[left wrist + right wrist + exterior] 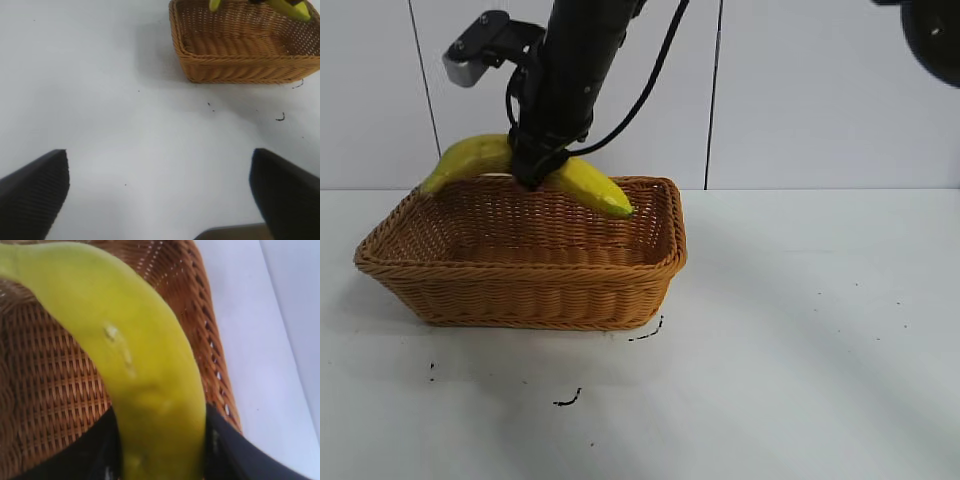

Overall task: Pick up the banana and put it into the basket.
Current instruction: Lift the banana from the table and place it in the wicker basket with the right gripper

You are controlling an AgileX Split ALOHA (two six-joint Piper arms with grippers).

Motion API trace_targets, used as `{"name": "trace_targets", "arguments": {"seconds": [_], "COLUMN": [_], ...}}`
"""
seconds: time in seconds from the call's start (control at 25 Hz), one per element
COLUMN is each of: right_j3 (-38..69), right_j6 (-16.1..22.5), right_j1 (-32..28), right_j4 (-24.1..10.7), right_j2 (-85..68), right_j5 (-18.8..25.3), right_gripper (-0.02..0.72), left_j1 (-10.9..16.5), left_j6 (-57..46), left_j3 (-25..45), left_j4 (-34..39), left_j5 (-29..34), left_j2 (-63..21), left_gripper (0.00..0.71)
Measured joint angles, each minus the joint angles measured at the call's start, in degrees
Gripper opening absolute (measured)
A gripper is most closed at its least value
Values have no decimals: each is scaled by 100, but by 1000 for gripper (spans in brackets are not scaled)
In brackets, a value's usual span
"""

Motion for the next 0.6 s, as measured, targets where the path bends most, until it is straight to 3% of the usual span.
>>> {"name": "trace_targets", "arguments": {"seconds": [0.24,0.44,0.6], "right_j3": [0,0,0], "right_j6": [62,372,884], "right_j1": [-17,-17,-17], "right_j4": [23,82,68], "right_j2": [6,1,-101], "right_j5": [237,179,186], "right_gripper": [328,629,685], "left_j1": [0,0,0], "left_j6": [0,0,0], "left_j3": [0,0,0], "left_j4": [0,0,0], "left_j5": [0,0,0], "left_j2": [0,0,0], "left_gripper": [695,695,695]}}
